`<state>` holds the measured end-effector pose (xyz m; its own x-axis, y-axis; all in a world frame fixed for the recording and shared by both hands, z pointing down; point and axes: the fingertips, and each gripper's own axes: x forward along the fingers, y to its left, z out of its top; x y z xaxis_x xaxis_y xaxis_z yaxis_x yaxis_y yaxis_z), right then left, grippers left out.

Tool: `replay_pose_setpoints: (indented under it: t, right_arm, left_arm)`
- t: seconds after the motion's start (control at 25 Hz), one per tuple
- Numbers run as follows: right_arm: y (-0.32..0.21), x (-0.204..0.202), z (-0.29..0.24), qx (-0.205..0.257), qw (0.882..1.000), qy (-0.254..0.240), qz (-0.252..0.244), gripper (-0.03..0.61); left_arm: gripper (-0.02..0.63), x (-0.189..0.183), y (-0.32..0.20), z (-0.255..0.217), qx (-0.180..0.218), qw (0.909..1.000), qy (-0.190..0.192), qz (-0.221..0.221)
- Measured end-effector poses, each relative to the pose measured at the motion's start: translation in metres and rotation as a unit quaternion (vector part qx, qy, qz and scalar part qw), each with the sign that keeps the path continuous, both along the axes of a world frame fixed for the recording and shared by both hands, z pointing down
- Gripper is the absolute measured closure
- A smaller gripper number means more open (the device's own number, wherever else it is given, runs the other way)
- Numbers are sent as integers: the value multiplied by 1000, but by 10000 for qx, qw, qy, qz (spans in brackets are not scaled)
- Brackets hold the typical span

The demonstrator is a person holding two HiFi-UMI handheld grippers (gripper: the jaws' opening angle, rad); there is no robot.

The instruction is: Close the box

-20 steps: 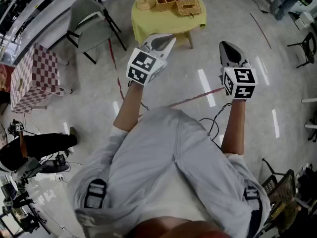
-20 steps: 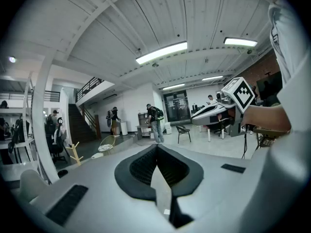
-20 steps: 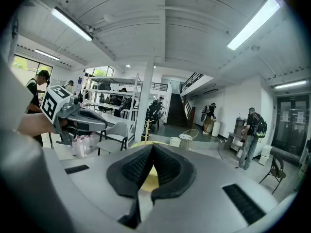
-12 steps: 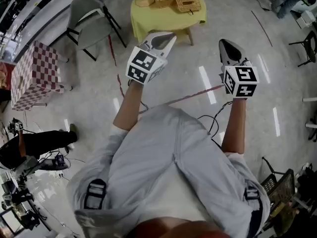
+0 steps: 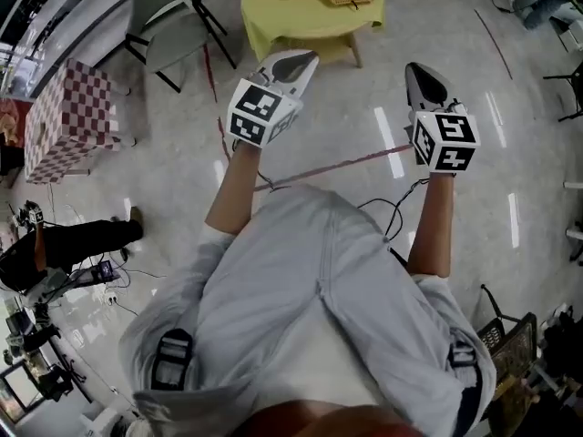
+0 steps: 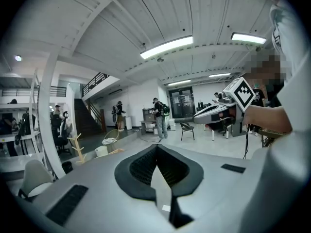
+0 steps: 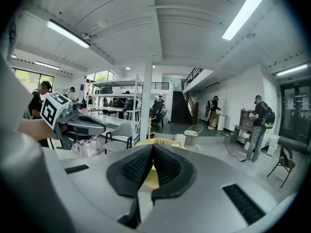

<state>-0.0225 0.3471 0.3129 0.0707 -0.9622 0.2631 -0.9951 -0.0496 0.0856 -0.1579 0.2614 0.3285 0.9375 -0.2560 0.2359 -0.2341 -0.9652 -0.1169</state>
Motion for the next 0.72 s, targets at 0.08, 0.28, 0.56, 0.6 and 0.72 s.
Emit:
replay_pose_setpoints:
  t: [0.08, 0.28, 0.56, 0.6, 0.72]
  right_arm:
    - [3, 6, 1, 26, 10000, 5, -46, 554]
    - [9, 21, 4, 135, 9997, 87, -178, 555]
    - [4, 21, 5, 192, 9988, -30, -458, 555]
    - [3, 22, 6, 184, 9986, -86, -488, 555]
    - [-7, 25, 12, 175, 9981, -234, -542, 555]
  left_arm:
    - [584, 1, 1, 0, 2, 9999, -14, -113]
    - [584, 12, 10, 4, 82, 9998, -85, -177]
    - [584, 16, 4, 0, 158, 9996, -57, -229]
    - [584, 17, 3, 1, 149, 9996, -61, -227]
    - [584, 23, -9, 8, 109, 9997, -70, -188]
